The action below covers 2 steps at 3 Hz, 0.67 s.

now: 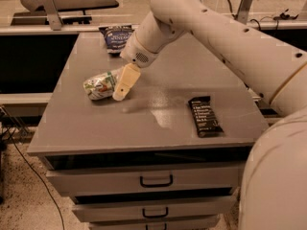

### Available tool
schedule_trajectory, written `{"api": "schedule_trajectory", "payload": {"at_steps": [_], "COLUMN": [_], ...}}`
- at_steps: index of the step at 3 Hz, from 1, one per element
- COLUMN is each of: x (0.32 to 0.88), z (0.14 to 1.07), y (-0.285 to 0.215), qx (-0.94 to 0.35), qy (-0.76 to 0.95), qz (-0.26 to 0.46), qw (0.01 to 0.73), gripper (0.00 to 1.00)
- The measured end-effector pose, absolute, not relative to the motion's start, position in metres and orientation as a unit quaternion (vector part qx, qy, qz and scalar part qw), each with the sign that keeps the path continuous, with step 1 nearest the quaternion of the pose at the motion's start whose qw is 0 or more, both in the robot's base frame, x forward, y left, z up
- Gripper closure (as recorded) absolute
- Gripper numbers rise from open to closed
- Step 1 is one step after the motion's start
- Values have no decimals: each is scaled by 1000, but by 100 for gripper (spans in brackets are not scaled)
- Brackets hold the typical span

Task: Knock 7up can over

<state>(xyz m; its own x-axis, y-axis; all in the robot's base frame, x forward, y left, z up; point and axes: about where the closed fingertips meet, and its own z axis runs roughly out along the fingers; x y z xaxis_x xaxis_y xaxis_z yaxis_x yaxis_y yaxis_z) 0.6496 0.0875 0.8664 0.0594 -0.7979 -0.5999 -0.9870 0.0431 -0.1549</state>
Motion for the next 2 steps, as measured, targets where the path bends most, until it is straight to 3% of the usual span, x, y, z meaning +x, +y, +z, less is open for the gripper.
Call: {"api": "schedule_trajectory", "payload": {"at_steps": [2], "x": [639], "z": [894], "y": [56], "qx": [-623], "qy": [654], "qz": [233], "qw": [361], "gripper": [0]}}
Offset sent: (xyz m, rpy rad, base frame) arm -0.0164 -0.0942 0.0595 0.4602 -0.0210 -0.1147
